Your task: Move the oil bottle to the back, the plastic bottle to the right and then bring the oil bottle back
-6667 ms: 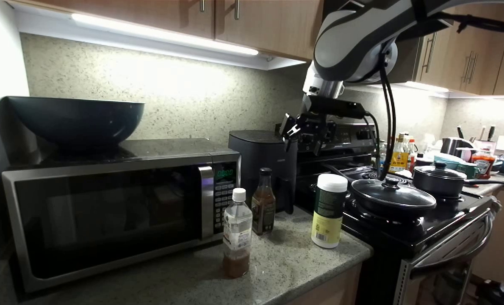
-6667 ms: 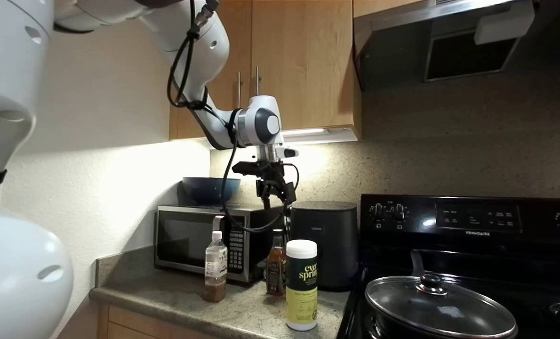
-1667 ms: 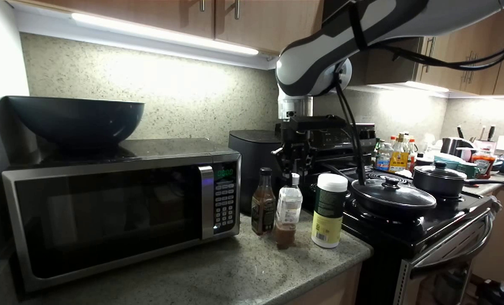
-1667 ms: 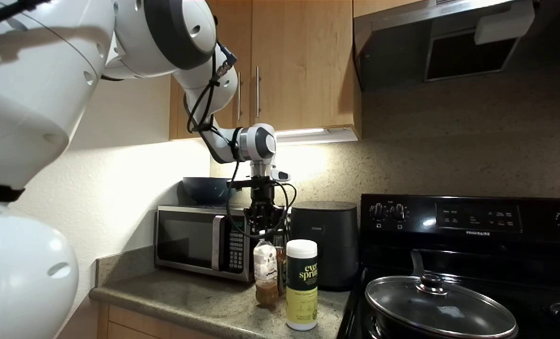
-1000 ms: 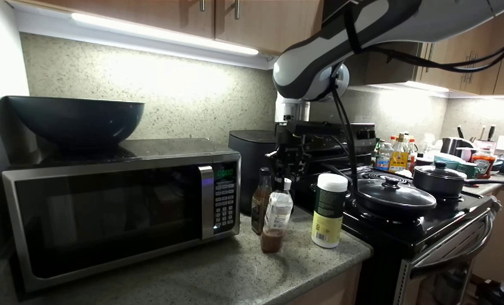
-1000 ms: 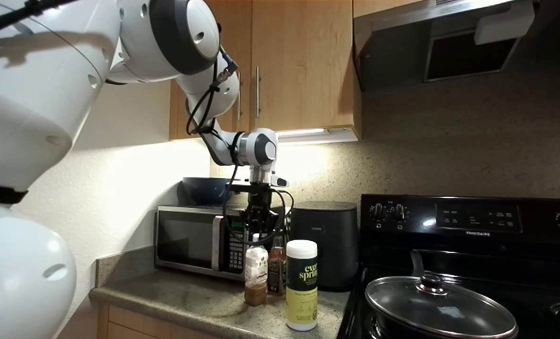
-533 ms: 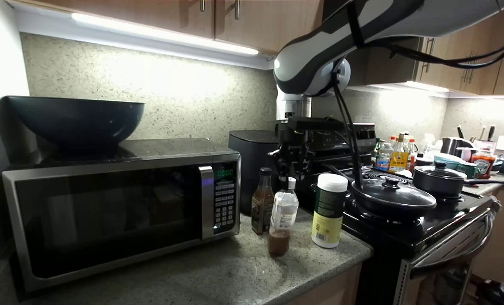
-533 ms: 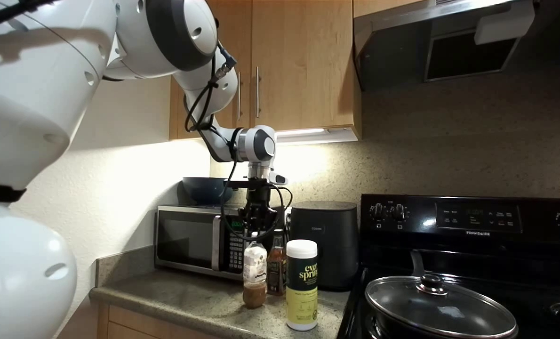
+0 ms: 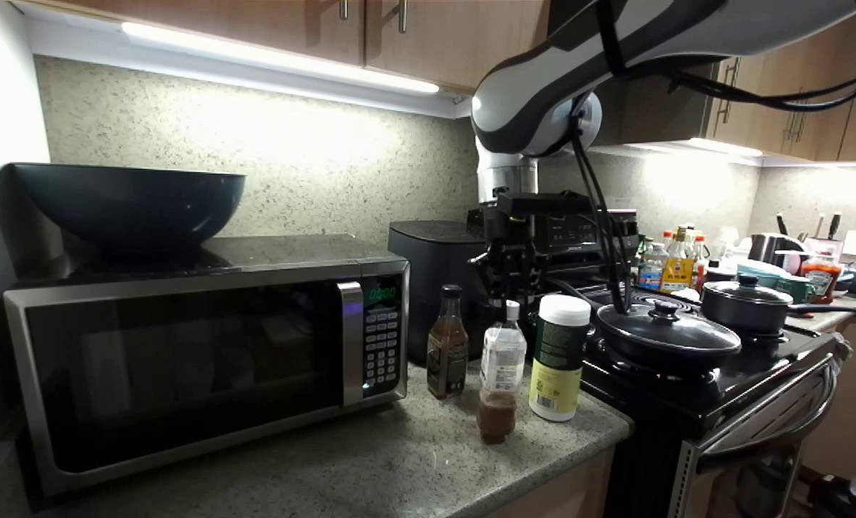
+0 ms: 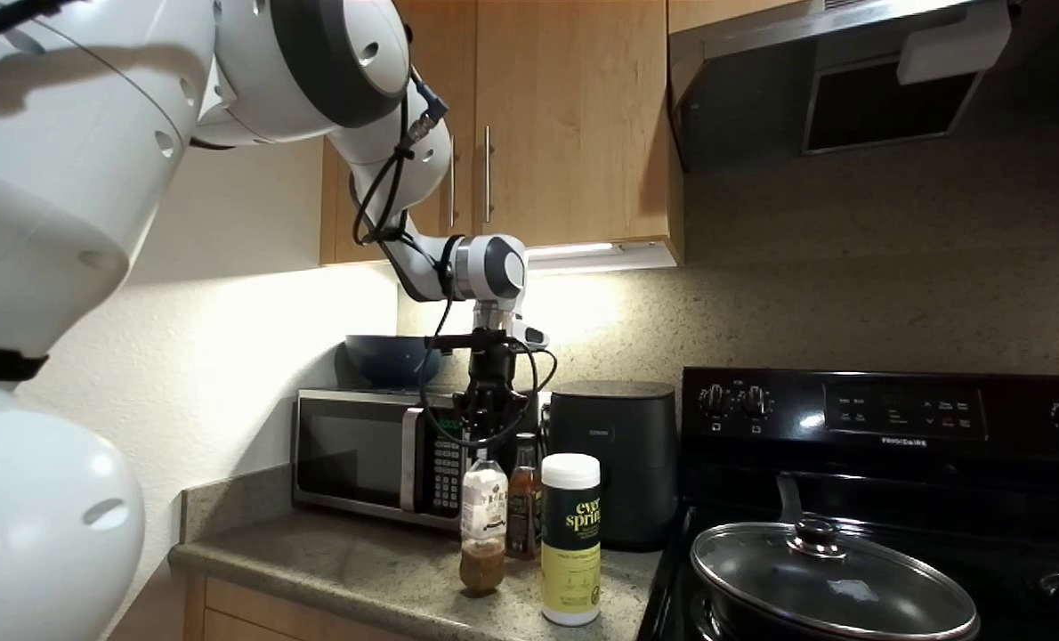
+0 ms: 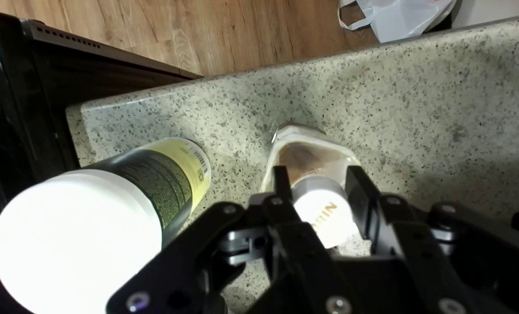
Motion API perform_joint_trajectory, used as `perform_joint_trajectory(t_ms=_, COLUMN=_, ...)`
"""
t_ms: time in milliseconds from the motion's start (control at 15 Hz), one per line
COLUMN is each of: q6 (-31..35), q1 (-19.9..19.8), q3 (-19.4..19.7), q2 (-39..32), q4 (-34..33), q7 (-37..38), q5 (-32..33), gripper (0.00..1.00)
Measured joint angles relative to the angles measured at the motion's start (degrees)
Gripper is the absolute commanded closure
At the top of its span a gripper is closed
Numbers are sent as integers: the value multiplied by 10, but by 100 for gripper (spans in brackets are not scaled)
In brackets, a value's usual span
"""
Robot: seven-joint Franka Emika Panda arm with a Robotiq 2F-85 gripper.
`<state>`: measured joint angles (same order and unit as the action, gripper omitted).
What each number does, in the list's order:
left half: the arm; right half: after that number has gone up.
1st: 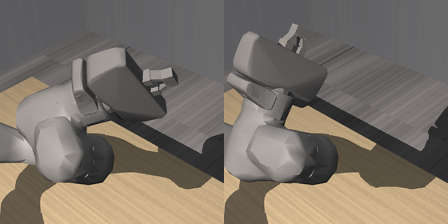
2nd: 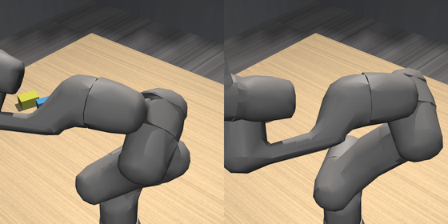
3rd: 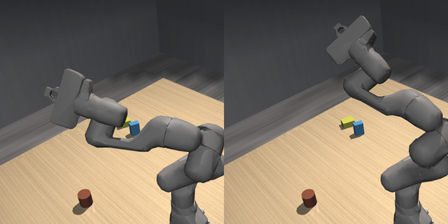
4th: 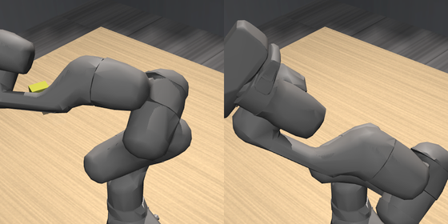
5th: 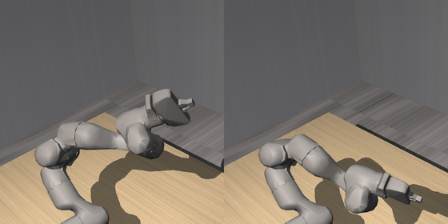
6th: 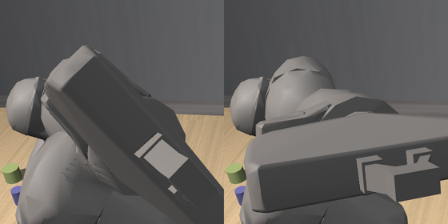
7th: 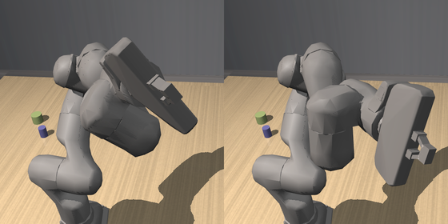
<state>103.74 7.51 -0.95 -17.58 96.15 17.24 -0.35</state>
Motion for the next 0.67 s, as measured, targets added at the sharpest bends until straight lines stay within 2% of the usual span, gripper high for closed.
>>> perform_joint_trajectory(t_ms=667, q6=-37, q1=-11, q3=7, q2=-26, q4=-24, q7=0, q5=-1, gripper=88)
